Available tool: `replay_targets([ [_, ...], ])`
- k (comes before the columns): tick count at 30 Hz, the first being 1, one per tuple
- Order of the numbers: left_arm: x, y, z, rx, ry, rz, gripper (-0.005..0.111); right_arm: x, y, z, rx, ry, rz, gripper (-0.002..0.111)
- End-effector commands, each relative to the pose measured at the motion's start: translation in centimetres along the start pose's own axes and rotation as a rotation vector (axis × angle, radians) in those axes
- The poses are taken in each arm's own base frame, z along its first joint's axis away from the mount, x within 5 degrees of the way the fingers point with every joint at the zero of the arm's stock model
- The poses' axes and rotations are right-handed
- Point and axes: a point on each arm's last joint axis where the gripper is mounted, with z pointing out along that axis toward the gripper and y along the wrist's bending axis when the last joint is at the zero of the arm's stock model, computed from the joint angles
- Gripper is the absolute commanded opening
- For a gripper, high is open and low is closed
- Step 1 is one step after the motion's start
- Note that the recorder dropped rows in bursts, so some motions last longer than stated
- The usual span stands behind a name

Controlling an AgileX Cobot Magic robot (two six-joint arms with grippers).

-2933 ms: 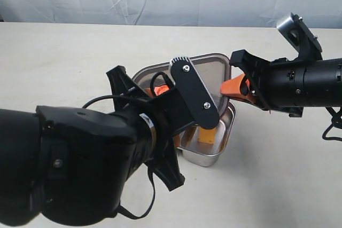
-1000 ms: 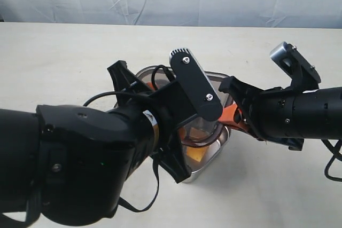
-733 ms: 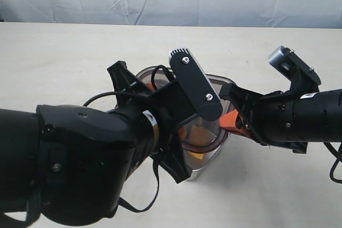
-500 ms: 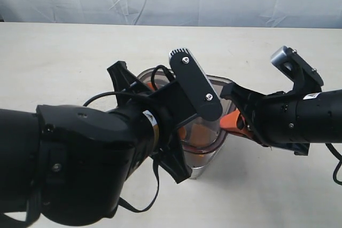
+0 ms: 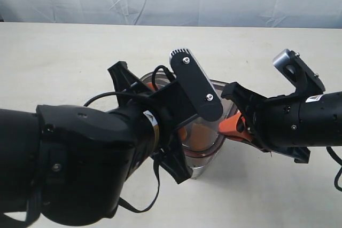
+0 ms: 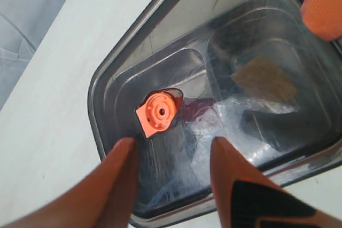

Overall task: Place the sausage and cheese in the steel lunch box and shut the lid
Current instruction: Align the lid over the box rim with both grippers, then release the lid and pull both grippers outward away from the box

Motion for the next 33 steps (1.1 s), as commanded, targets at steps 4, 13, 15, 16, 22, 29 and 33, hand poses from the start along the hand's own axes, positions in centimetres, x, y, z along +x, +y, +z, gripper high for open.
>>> replay_targets([
  [4, -0.2, 0.26, -0.25, -0.001, -0.011, -0.018, 0.042, 0.52, -0.29, -0.06, 0.024, 0.038, -0.042, -0.001],
  [13, -0.21, 0.26, -0.25, -0.002, -0.012, -0.016, 0.042, 0.63, -0.49, -0.07, 0.046, 0.051, -0.045, -0.001],
  [15, -0.21, 0.26, -0.25, -0.002, -0.012, -0.016, 0.042, 0.63, -0.49, -0.07, 0.046, 0.051, -0.045, -0.001],
  [16, -0.21, 0.26, -0.25, -0.002, -0.012, -0.016, 0.042, 0.59, -0.49, -0.07, 0.045, 0.047, -0.045, -0.001],
  [22, -0.21, 0.26, -0.25, -0.002, -0.012, -0.016, 0.042, 0.59, -0.49, -0.07, 0.045, 0.047, -0.037, -0.001],
  [29, -0.24, 0.29, -0.25, -0.005, -0.015, -0.012, 0.042, 0.59, -0.49, -0.07, 0.046, 0.047, -0.027, 0.006],
  [33, -0.31, 0.2, -0.26, 0.005, -0.022, -0.012, 0.042, 0.58, -0.45, -0.07, 0.041, 0.045, -0.018, 0.034],
])
